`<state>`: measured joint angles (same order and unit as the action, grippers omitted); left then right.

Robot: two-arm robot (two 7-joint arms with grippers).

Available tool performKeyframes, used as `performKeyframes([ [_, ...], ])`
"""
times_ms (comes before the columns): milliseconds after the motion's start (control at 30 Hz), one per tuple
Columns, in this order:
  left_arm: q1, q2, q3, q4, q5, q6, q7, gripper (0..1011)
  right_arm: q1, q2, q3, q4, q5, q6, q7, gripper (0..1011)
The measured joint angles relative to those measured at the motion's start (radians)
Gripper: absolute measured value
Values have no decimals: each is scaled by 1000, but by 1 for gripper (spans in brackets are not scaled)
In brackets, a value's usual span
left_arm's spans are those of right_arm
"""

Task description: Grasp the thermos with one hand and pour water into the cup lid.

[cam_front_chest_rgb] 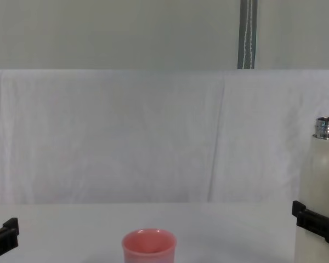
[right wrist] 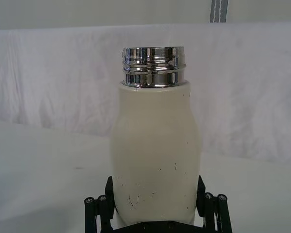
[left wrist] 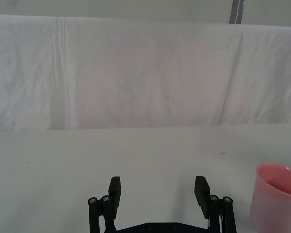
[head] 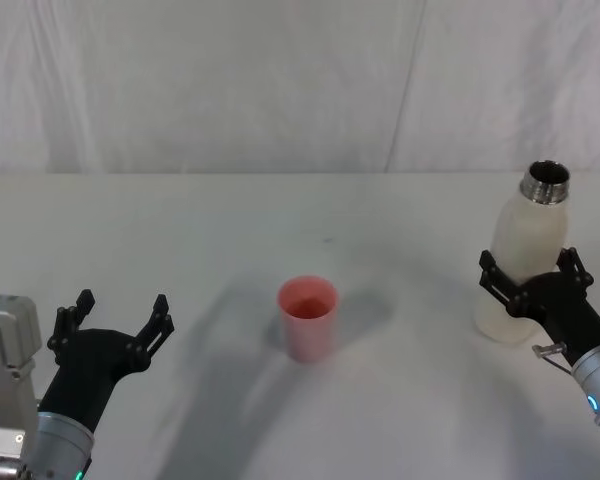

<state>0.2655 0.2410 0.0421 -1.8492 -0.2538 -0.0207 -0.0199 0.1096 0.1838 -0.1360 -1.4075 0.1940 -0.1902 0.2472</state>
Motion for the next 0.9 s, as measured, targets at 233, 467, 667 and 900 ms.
performKeyframes([
  [233,0,0,0,0,0,0,0,1001,0,-1,-1,4,-1,2,-1,950],
  [467,0,0,0,0,0,0,0,1001,0,0,0,6,-2,2,-2,950],
  [667,0,0,0,0,0,0,0,1001,1,-1,1,6,0,2,-2,950],
  [900,0,0,0,0,0,0,0,1001,1,-1,1,6,0,2,-2,950],
])
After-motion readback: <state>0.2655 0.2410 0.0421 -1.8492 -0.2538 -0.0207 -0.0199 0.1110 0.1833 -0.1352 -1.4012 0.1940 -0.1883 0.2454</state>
